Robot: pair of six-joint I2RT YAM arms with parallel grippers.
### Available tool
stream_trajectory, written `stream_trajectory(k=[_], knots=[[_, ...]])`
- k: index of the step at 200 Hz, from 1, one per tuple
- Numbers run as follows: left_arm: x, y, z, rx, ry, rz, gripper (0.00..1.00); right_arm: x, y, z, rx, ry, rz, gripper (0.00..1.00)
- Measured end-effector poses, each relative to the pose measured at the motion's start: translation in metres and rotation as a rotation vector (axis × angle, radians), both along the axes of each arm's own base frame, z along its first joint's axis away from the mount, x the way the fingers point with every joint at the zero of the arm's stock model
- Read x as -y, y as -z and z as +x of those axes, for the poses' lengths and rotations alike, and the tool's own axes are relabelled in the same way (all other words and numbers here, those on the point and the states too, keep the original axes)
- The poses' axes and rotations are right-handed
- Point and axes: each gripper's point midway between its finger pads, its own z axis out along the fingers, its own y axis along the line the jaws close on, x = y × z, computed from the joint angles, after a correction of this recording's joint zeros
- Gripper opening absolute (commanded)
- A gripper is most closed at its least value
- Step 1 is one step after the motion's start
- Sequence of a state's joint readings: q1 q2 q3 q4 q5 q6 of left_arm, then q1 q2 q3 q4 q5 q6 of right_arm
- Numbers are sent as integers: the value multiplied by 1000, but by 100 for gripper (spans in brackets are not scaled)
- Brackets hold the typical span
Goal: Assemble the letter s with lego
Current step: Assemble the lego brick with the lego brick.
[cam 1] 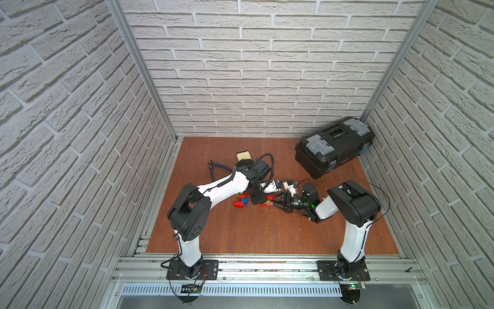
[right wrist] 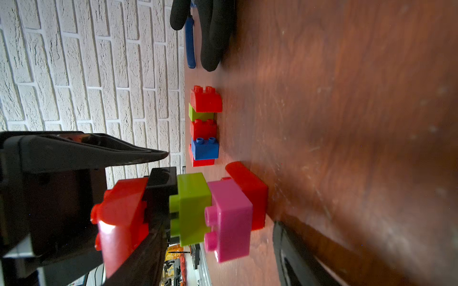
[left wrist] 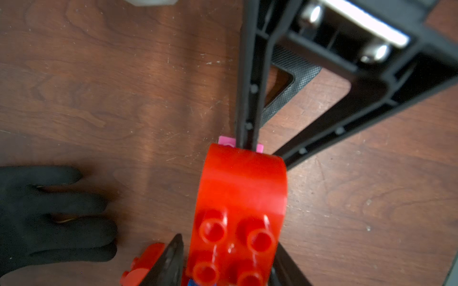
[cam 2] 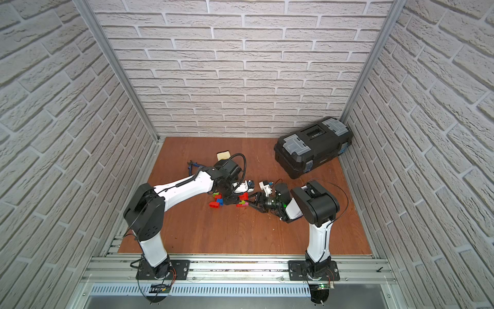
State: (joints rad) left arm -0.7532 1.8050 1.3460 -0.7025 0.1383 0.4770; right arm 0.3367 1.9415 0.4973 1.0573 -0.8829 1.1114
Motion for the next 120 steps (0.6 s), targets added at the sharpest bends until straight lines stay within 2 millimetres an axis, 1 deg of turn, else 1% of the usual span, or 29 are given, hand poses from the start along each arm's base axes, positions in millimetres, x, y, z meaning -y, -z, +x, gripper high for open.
stream_trajectory(k=[39,73,98,120], knots=[[-1,0,1,-1,-4,0,58,10,0,-1,16,4,-8,70],[-4,0,3,-1,-14,1,62,23,1,-5,58,-5,-75,71],[-6,-2,5,1,-22,0,63,29,0,-10,127,-33,-151,71],[-8,-8,6,8,-27,-6,65,33,-1,-15,224,-74,-226,71]])
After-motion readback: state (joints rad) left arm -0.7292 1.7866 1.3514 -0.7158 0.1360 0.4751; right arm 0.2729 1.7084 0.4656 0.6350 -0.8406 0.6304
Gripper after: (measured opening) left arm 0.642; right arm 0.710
